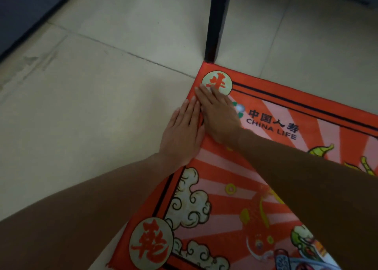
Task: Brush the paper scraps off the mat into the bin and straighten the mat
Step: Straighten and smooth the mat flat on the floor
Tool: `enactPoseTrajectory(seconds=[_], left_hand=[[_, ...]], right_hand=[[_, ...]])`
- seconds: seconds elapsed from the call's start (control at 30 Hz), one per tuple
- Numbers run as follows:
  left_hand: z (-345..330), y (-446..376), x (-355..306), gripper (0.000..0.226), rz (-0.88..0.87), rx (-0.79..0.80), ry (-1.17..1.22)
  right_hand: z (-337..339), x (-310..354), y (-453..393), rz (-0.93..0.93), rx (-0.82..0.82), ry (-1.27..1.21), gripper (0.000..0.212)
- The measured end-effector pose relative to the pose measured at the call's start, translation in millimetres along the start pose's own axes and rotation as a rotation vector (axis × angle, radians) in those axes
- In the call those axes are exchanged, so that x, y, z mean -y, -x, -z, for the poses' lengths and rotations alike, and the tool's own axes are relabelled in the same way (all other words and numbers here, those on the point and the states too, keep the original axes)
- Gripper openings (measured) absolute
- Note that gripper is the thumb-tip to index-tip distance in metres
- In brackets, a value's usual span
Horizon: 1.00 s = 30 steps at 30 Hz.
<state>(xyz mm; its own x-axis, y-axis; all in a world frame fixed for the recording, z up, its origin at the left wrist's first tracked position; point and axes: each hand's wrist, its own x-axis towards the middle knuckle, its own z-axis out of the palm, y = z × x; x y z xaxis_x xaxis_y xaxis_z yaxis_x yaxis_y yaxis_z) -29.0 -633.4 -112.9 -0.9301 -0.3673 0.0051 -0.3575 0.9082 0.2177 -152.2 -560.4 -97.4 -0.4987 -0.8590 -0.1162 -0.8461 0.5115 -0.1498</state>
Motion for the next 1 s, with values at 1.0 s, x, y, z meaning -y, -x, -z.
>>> enactPoseTrajectory(seconds=[1.0], left_hand=[[-5.7, -73.1, -8.3, 0.062, 0.051, -0.054, 0.102]], right_hand=[[19.9, -44.4, -62.8, 0.087, 0.054, -0.020, 0.067]])
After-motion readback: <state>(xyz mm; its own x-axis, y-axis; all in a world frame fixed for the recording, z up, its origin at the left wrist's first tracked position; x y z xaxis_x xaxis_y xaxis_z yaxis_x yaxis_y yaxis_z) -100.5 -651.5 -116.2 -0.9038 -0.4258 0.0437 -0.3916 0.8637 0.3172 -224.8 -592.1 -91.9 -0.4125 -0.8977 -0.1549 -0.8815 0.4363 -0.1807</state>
